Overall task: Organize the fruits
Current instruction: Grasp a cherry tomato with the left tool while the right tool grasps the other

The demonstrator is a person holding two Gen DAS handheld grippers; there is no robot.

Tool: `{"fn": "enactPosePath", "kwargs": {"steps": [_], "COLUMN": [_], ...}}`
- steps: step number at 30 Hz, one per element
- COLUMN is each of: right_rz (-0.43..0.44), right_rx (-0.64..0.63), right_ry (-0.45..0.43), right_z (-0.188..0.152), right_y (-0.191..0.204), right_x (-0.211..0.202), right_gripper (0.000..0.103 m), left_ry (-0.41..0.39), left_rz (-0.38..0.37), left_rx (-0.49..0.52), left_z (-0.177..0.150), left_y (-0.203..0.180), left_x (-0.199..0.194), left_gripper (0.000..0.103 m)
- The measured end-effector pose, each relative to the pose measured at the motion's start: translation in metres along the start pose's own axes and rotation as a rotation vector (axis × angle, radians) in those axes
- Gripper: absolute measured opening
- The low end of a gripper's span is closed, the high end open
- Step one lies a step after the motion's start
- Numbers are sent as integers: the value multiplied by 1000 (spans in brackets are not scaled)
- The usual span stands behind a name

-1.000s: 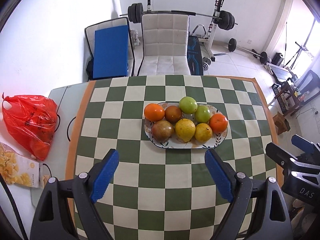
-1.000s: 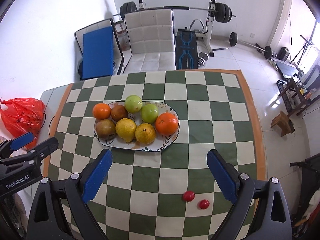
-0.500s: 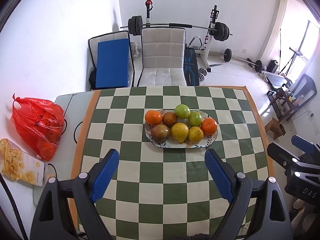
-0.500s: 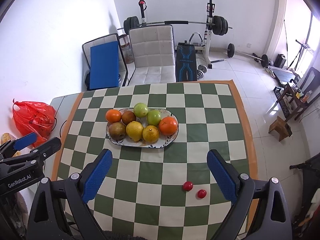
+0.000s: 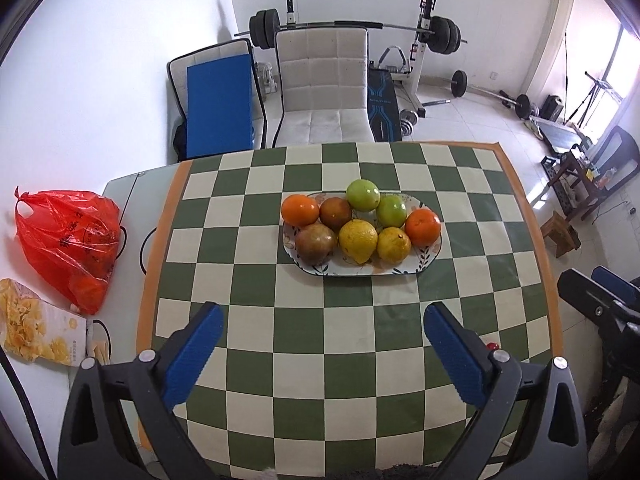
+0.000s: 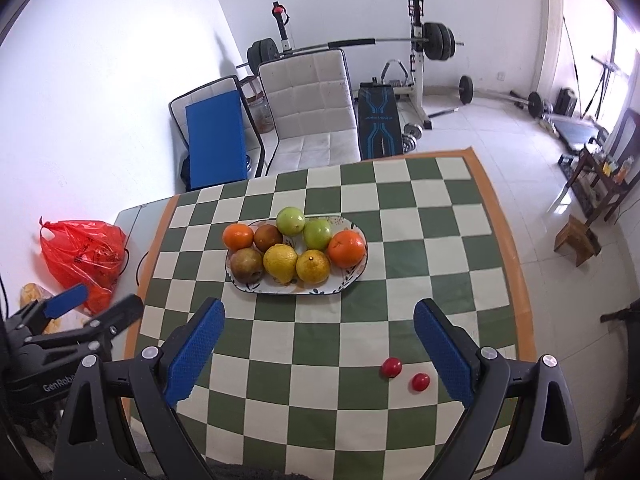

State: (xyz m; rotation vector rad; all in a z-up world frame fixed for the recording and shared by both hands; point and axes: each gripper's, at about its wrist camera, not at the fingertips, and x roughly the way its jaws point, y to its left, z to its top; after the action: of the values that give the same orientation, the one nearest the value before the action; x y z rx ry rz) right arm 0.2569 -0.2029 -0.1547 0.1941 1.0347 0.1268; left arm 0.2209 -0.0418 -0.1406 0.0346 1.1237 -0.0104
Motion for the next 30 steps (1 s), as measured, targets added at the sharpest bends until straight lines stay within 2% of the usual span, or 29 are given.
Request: {"fn": "enactPosePath", "kwargs": {"steps": [3,6,8,10,14,16,18,23,27,30], "right_rz": [-15,-66,-89,-83,-60,-38,-35,-21,-33,-39], "right_rx": [57,122,175,229,313,341,342,319,294,327], "right_ry": [32,89,147,212,337,382,416,442,401,370], "right_z": [-6,-20,-34,-52,-93,-111,-124,-142,-144,-143], "right_y": [-32,-74,-105,-133,-172,-181,-184,-183,-182,-192], "right_x": [20,48,73,99,154,175,191,217,211,194], "right_gripper": [98,97,88,71,59,50,45,31,30,30], "left_ry": [52,120,174,223,335,381,426,493,534,553], "left_rz": [6,-1,-15,-14,-14,-7,-3,-27,-86,-133], "left_rx": [42,79,100,124,181,201,223,230,226,248], "left_z": [0,-1,-3,-5,-15,-22,-30,-44,-52,-58], "left_y": [-19,-42,-59,-77,-112,-123,-133,-146,-161,-180], "left_x": [27,59,81,104,148,166,181,201,209,214], "left_gripper": [103,103,103,103,102,102,102,102,102,102]}}
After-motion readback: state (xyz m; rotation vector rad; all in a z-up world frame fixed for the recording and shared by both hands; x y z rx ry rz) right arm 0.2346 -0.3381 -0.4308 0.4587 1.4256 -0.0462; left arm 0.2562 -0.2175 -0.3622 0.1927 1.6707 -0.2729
